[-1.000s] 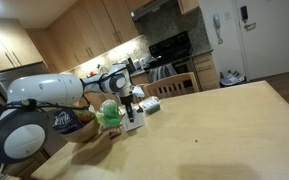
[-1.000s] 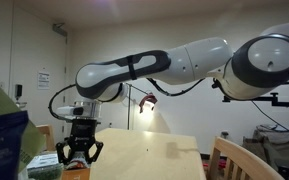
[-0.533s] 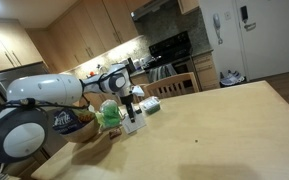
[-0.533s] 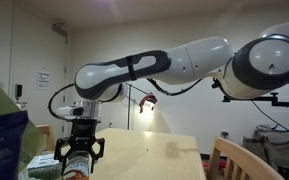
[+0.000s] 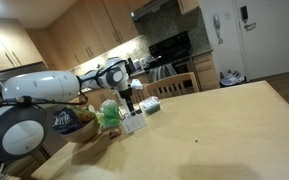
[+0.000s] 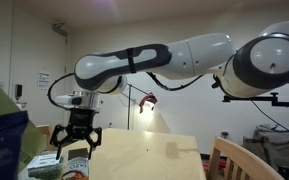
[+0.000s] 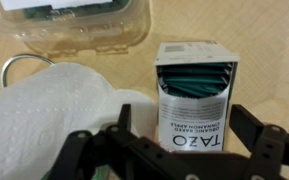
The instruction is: Move the white box closer to the green plastic
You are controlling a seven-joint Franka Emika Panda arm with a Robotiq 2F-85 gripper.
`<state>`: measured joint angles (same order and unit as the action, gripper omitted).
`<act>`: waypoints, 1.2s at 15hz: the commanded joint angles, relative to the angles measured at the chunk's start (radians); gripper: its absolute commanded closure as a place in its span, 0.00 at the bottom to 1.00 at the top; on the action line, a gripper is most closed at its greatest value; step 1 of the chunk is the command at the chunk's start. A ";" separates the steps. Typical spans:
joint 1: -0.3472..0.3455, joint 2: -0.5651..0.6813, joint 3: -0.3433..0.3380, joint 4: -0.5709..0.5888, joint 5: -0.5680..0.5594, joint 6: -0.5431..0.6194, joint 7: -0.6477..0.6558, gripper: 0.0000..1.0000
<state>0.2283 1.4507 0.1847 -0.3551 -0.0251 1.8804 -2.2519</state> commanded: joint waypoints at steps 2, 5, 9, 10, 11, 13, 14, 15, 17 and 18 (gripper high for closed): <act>-0.028 -0.012 0.015 0.002 0.051 0.176 -0.081 0.26; -0.053 0.000 0.047 0.001 0.093 0.332 -0.142 0.49; -0.084 0.019 0.120 -0.003 0.169 0.450 -0.265 0.80; -0.089 0.023 0.140 -0.003 0.188 0.459 -0.301 0.87; -0.096 0.015 0.162 -0.020 0.211 0.464 -0.343 0.95; -0.105 0.018 0.200 -0.020 0.253 0.451 -0.397 1.00; -0.113 0.019 0.232 -0.026 0.262 0.459 -0.426 1.00; -0.113 0.020 0.342 -0.011 0.131 0.450 -0.359 1.00; -0.128 0.023 0.434 -0.016 0.070 0.449 -0.353 1.00; -0.136 0.023 0.483 -0.024 0.033 0.457 -0.352 1.00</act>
<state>0.1114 1.4734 0.5451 -0.3657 0.0895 2.3108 -2.6042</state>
